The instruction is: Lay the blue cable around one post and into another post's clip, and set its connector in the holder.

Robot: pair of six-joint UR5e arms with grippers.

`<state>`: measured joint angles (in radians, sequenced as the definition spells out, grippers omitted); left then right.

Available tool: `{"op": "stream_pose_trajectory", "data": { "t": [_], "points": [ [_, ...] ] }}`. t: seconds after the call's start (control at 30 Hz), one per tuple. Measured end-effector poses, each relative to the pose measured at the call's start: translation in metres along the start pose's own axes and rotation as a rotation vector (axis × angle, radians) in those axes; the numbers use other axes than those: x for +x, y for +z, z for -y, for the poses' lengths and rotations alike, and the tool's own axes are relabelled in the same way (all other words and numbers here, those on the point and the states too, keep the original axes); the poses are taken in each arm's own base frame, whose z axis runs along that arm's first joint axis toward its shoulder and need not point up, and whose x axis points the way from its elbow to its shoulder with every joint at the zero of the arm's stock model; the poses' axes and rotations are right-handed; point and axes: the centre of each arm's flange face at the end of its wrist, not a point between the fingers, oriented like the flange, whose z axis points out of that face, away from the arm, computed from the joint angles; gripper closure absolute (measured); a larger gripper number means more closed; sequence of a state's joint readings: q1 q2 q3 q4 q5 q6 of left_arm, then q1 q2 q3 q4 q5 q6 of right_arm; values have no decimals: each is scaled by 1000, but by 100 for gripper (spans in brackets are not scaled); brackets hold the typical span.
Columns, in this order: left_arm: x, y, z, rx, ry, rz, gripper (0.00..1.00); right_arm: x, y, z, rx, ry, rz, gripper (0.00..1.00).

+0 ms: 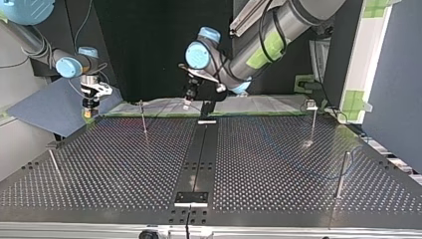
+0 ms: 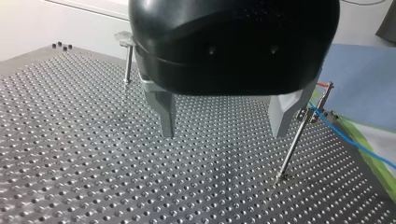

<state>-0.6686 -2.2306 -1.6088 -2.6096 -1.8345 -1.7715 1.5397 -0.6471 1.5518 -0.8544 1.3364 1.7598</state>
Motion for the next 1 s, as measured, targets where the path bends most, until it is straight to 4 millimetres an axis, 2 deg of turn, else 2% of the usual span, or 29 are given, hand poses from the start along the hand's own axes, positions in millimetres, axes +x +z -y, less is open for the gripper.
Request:
{"op": "stream_pose_trajectory", "data": {
  "t": [0.3,0.77,1.0],
  "points": [
    [-19,-22,-13,-30,-26,27,0,0,0,1,2,7,-1,100],
    [-66,-36,-73,-78,-132,163,0,-1,0,5,8,7,0,100],
    [-78,-56,-83,-95,-137,196,0,-1,0,6,10,6,0,100]
  ]
}}
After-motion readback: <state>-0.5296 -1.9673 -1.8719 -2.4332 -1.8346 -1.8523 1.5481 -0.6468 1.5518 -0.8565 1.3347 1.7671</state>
